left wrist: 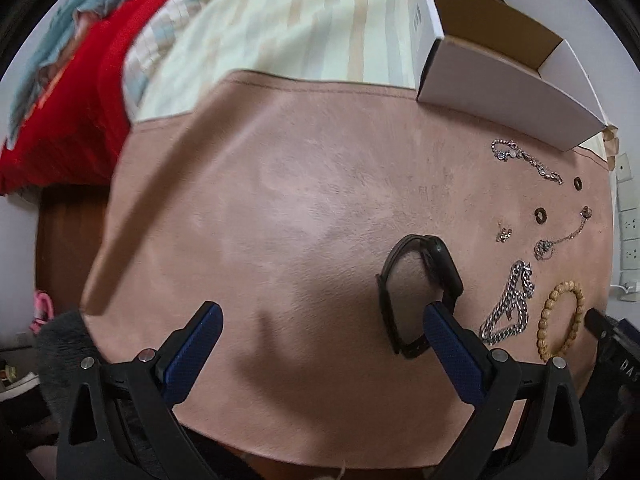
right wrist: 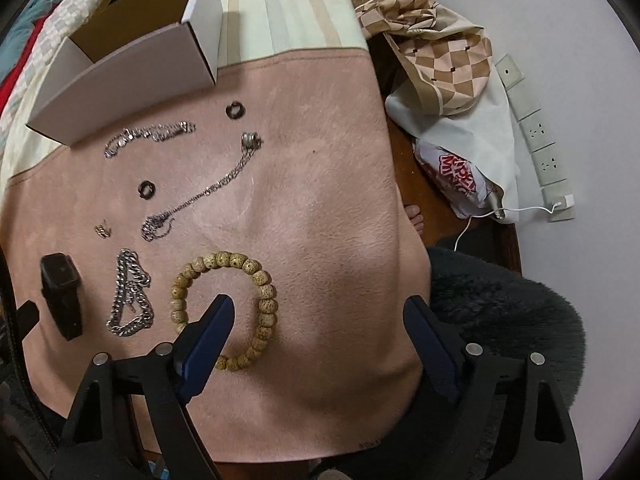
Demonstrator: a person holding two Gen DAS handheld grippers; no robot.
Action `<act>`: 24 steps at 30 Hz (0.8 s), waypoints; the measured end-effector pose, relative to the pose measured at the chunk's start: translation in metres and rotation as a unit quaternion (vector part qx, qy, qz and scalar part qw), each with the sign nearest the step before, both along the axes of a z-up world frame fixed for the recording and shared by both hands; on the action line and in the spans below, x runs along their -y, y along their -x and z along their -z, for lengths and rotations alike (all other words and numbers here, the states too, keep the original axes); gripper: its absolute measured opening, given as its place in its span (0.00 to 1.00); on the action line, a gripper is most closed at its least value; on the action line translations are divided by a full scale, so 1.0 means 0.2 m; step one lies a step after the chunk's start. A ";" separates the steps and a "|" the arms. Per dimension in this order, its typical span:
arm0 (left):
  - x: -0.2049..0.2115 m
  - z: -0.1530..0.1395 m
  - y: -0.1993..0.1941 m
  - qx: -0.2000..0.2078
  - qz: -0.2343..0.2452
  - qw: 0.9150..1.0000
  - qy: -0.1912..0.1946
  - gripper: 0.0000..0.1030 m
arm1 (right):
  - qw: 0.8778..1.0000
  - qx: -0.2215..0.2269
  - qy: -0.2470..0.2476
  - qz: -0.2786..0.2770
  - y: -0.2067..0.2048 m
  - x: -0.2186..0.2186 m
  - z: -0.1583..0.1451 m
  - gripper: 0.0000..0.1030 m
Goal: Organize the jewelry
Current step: 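Grasp the black watch band with the left tool while the right tool grasps the wooden bead bracelet, then lift the watch band and bead bracelet with both tools over the white box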
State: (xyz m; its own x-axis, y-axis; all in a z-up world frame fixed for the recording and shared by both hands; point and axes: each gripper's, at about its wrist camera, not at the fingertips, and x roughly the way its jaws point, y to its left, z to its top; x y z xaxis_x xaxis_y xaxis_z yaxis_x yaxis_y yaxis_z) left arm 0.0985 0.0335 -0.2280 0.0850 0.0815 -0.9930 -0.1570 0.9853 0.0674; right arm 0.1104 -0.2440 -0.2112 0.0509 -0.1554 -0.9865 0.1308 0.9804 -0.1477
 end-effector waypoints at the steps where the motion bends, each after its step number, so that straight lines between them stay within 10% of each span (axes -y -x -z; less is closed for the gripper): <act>1: 0.00 0.02 -0.01 -0.003 0.000 1.000 0.002 0.93 | 1.000 -0.001 -0.001 0.000 0.00 0.00 0.01 0.82; 8: 0.02 0.14 -0.05 0.000 0.013 1.000 0.027 0.46 | 1.000 -0.017 -0.004 -0.002 0.02 -0.03 0.06 0.75; 11: 0.07 0.13 -0.08 0.011 0.045 0.999 0.020 0.11 | 1.000 -0.009 -0.011 0.000 0.01 -0.02 0.08 0.72; 14: 0.10 0.15 -0.08 0.017 0.058 0.998 0.007 0.06 | 0.999 0.006 -0.040 0.002 0.01 -0.03 0.07 0.54; 17: 0.11 0.15 -0.07 0.023 0.058 0.998 0.011 0.06 | 0.999 0.017 -0.032 -0.013 0.01 -0.07 0.05 0.09; 24: 0.04 0.00 -0.03 0.046 0.053 0.997 0.036 0.04 | 0.997 0.037 -0.066 0.003 0.03 -0.07 -0.02 0.09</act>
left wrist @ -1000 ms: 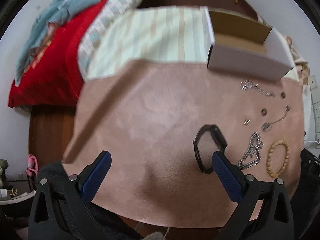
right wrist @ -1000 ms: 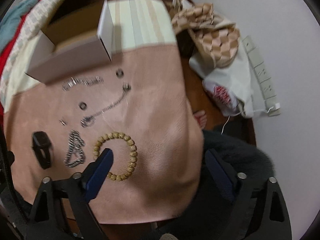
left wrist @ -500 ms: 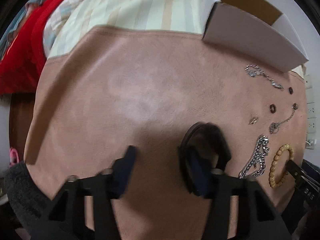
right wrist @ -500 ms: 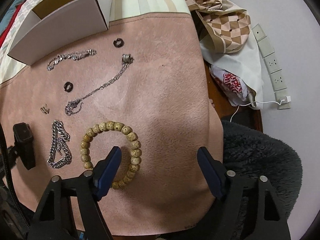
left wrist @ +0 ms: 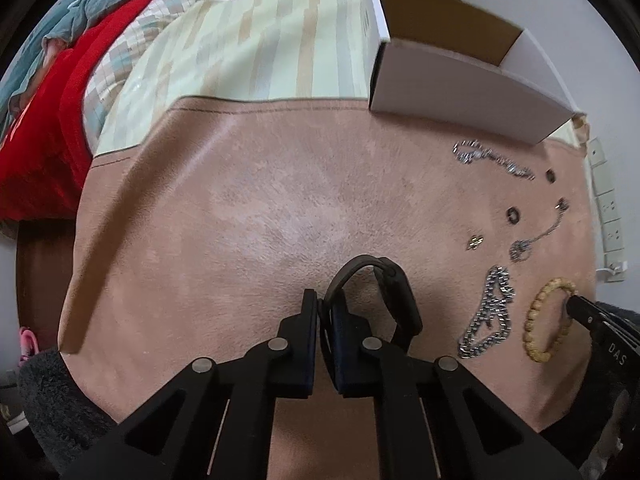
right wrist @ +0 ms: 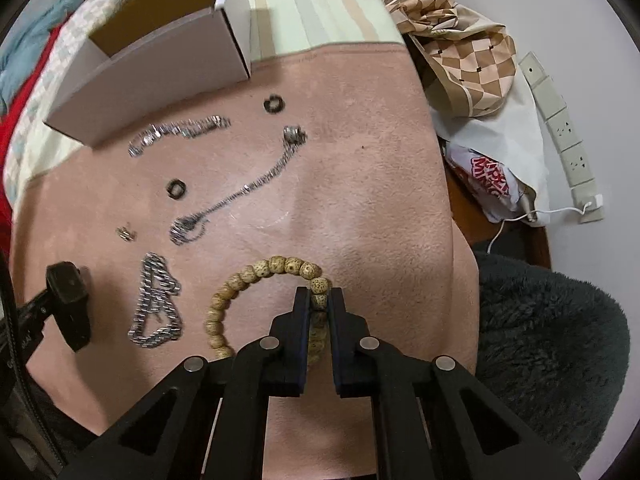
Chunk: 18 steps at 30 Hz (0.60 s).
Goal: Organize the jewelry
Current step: 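Lift the watch band and bead bracelet with both tools over the white box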
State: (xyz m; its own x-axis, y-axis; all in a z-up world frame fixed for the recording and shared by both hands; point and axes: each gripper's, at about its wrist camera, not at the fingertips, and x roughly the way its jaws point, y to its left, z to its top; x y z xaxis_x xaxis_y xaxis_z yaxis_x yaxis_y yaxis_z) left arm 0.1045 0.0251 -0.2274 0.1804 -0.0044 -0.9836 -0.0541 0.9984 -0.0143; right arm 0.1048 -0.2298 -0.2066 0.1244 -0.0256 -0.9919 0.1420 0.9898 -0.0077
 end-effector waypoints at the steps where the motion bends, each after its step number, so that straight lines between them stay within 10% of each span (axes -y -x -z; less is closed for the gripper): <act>1: 0.00 -0.04 0.01 0.004 0.000 1.000 0.003 0.04 | 1.000 0.008 -0.006 0.000 0.01 -0.01 -0.04 0.09; 18: 0.07 -0.51 -0.16 0.102 0.017 0.993 0.056 0.04 | 0.988 0.121 -0.078 -0.049 -0.14 -0.09 -0.65 0.09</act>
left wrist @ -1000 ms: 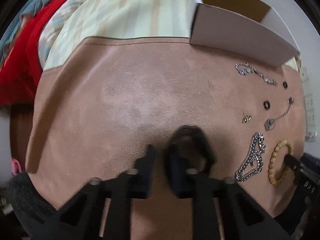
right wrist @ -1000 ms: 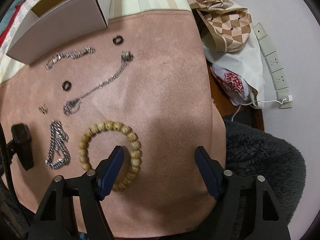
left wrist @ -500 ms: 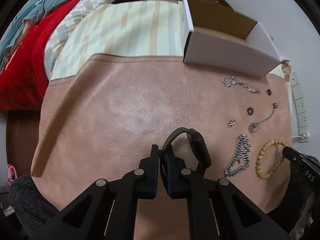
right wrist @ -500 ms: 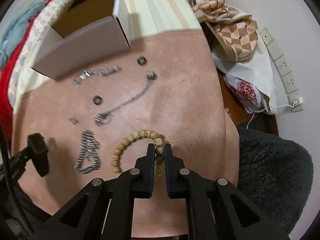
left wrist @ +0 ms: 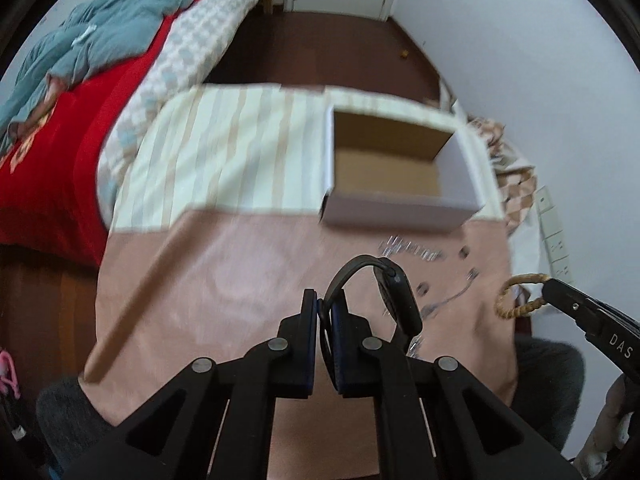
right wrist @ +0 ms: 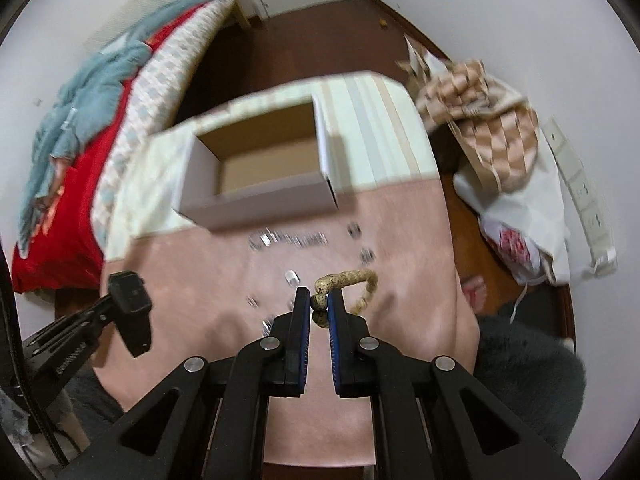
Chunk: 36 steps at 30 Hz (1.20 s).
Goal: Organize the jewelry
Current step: 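Lift the watch band and bead bracelet with both tools over the white box, then open both tools to drop the band and bracelet into the box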
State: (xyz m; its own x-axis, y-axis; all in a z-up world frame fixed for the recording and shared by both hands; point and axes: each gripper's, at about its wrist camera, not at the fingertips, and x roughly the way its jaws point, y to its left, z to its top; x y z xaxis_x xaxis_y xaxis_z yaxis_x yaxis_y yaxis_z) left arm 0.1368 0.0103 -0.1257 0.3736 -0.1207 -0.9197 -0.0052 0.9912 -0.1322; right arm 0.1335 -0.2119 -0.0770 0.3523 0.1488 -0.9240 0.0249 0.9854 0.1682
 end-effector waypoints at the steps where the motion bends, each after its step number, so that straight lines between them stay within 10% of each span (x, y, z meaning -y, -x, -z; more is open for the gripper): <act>1: 0.01 -0.02 -0.04 0.005 0.002 1.000 0.001 0.04 | 1.000 0.009 -0.003 -0.005 -0.04 -0.02 -0.04 0.09; 9: 0.07 -0.01 -0.46 0.009 0.018 1.000 0.008 0.04 | 0.998 0.041 -0.013 -0.038 -0.45 -0.13 -0.15 0.09; 26: 0.08 0.38 -0.97 -0.099 0.008 0.994 0.049 0.14 | 0.992 -0.064 -0.072 -0.083 -1.01 -0.20 0.32 0.09; 31: 0.10 0.33 -0.97 -0.085 0.009 0.996 0.041 0.70 | 0.991 -0.079 -0.080 -0.076 -1.01 -0.18 0.32 0.21; 36: 0.11 0.25 -0.95 -0.069 0.010 0.997 0.029 0.83 | 0.994 -0.063 -0.053 -0.065 -0.96 -0.13 0.26 0.35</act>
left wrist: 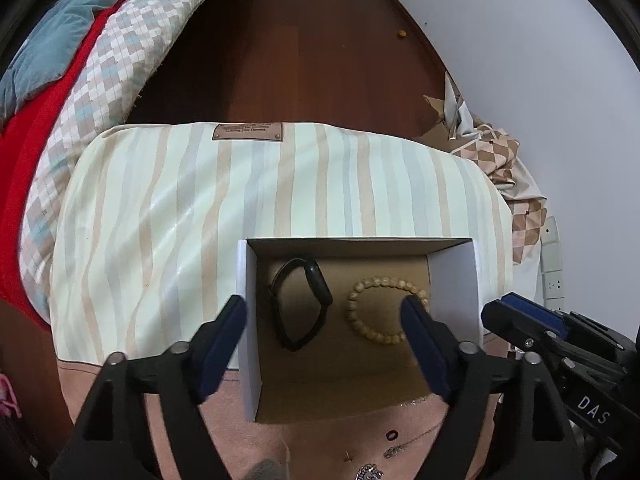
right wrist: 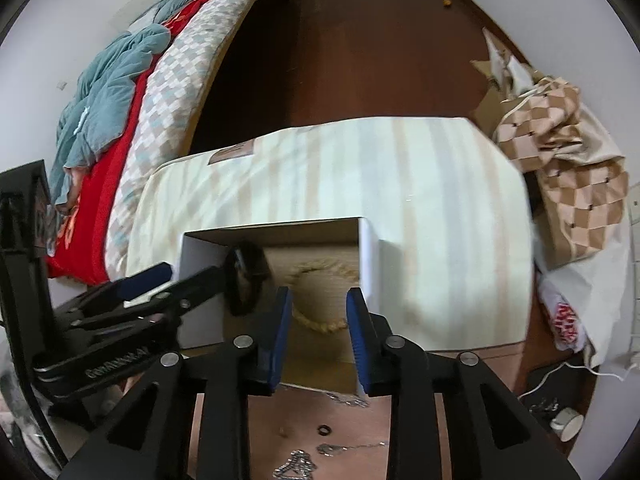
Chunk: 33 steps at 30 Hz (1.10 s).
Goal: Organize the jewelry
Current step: 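Open both tools to drop the band and bracelet into the box, then withdraw both tools from the box back over the table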
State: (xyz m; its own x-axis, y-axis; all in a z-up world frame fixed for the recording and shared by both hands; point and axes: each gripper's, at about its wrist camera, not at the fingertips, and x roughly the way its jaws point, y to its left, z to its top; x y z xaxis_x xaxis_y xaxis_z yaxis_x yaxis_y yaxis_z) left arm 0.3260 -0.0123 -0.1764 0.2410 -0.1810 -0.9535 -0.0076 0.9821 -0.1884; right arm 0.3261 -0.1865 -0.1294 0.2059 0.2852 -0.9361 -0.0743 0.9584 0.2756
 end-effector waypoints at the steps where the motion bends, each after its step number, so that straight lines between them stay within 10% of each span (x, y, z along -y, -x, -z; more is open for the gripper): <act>1: 0.00 -0.01 0.00 0.004 -0.001 1.000 -0.003 0.90 | 1.000 0.004 0.011 0.000 0.01 0.00 -0.01 0.37; 9: -0.06 -0.11 0.15 0.059 -0.011 0.995 -0.082 0.99 | 0.993 0.034 0.109 0.001 0.17 -0.04 -0.02 0.93; 33: -0.17 -0.44 0.63 0.132 -0.057 0.979 -0.147 1.00 | 0.981 0.123 0.150 0.010 0.59 -0.17 -0.33 0.98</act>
State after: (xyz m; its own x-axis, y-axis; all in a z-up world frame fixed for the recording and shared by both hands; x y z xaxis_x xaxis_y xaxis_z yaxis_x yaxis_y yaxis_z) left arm 0.1993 0.0210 -0.0891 0.4887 0.1351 -0.8619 -0.1098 0.9896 0.0929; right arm 0.2090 -0.1516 -0.0633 0.4382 -0.0024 -0.8989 -0.0836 0.9956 -0.0434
